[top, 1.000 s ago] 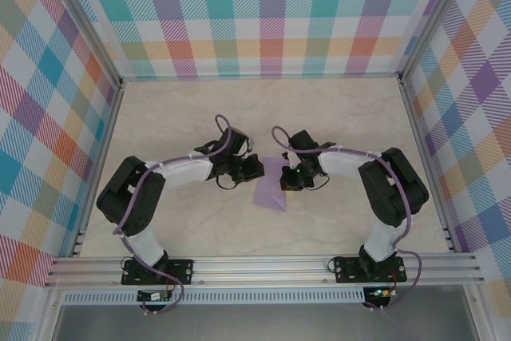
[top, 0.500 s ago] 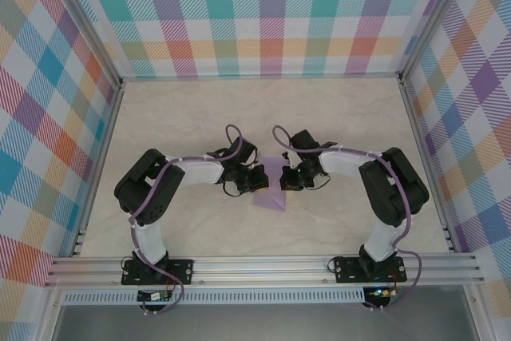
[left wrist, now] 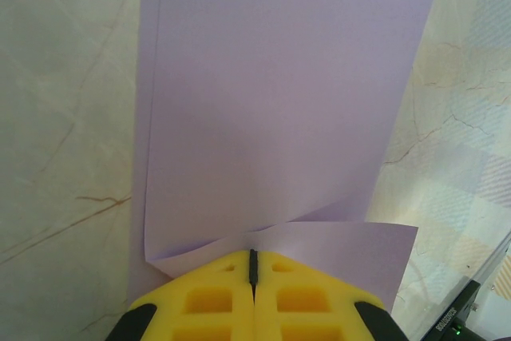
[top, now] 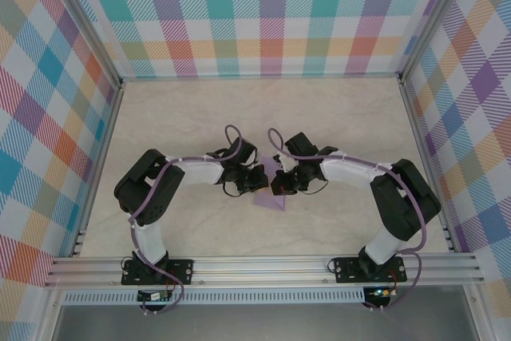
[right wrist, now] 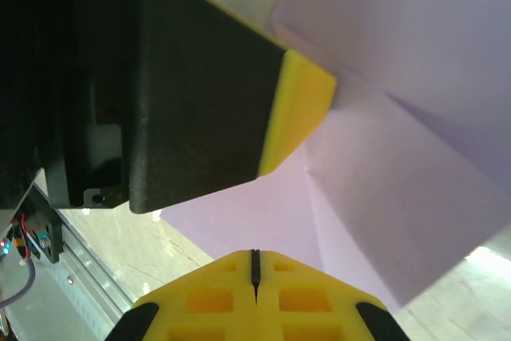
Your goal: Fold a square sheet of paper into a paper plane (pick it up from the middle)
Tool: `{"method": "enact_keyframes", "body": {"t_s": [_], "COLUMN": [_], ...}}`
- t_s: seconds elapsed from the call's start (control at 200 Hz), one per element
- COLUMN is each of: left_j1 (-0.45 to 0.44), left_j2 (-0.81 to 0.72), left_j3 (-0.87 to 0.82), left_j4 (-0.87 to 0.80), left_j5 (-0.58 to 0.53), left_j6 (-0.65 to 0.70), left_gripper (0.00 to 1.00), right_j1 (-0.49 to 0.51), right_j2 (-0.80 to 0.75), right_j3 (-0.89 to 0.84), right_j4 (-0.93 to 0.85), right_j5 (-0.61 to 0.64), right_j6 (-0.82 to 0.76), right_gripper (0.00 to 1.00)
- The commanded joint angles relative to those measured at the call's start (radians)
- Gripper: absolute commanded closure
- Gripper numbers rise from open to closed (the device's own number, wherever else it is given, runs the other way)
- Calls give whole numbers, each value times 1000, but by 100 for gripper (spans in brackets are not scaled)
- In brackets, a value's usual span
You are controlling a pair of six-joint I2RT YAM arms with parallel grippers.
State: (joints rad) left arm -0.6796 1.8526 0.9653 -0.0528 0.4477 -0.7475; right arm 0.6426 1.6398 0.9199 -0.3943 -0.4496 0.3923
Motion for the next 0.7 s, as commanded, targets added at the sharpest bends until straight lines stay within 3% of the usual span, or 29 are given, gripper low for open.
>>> {"method": "enact_keyframes", "body": {"t_s": [0.0, 0.695], "left_j1": [-8, -7], "left_j2": [42, 54], "left_j3": [-31, -39], "left_j4": [-97, -116], "left_j5": [-63, -99], "left_j6": [-13, -38], "left_gripper": [96, 97], "right_j1": [12, 25], "right_j2": [35, 117], "right_j3": [9, 21], "right_j4": [-20, -96], "right_j5": [9, 61], "right_j6": [7, -49], "right_gripper": [100, 100]}}
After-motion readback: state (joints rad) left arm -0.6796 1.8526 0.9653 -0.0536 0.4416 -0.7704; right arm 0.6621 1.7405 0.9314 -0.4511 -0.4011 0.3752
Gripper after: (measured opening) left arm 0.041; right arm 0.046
